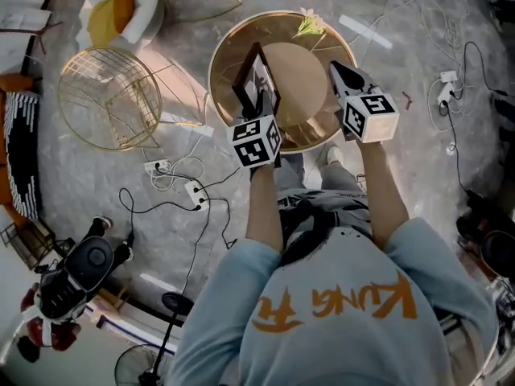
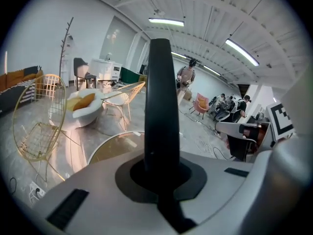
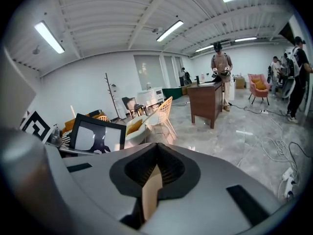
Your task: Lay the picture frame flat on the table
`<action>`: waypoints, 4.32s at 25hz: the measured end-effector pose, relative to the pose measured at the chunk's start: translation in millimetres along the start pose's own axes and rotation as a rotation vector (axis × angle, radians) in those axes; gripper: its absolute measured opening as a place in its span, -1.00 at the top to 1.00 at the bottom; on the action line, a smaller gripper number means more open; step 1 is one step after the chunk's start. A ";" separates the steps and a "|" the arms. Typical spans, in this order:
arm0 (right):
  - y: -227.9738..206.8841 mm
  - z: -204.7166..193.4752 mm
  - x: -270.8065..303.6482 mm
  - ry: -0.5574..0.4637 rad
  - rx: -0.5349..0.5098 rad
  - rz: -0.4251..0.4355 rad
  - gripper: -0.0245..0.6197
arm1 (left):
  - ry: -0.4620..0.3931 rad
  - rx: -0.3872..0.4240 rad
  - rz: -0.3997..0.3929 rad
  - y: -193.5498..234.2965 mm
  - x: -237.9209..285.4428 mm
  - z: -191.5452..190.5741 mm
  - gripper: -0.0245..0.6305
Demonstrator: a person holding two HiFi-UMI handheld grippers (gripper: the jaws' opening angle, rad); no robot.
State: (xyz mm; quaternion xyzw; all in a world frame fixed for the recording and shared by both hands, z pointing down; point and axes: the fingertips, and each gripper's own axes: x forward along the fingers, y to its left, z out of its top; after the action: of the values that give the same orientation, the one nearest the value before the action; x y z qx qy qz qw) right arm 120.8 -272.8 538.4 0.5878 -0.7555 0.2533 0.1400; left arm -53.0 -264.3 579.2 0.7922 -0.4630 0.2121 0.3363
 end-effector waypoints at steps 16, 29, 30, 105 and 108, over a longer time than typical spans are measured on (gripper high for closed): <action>-19.1 -112.6 50.9 0.193 0.136 -0.097 0.93 | 0.227 -0.002 -0.122 42.5 103.0 -77.4 0.85; -51.3 -167.4 77.9 0.276 0.218 -0.148 0.93 | 0.374 -0.028 -0.252 45.7 187.5 -129.5 0.85; -53.6 -169.0 79.3 0.280 0.221 -0.150 0.93 | 0.387 -0.033 -0.269 43.1 193.8 -132.5 0.85; 3.4 24.0 63.4 -0.016 0.166 -0.086 0.93 | -0.114 -0.079 -0.149 28.4 50.9 119.5 0.86; 9.5 71.3 62.8 -0.073 0.074 -0.074 0.93 | -0.197 0.002 -0.148 20.5 34.7 161.3 0.86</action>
State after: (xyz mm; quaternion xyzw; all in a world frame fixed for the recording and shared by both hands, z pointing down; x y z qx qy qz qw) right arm 100.9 -361.4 508.9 0.6289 -0.7281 0.2538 0.0997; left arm -50.2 -409.6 498.4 0.8415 -0.4338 0.1082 0.3032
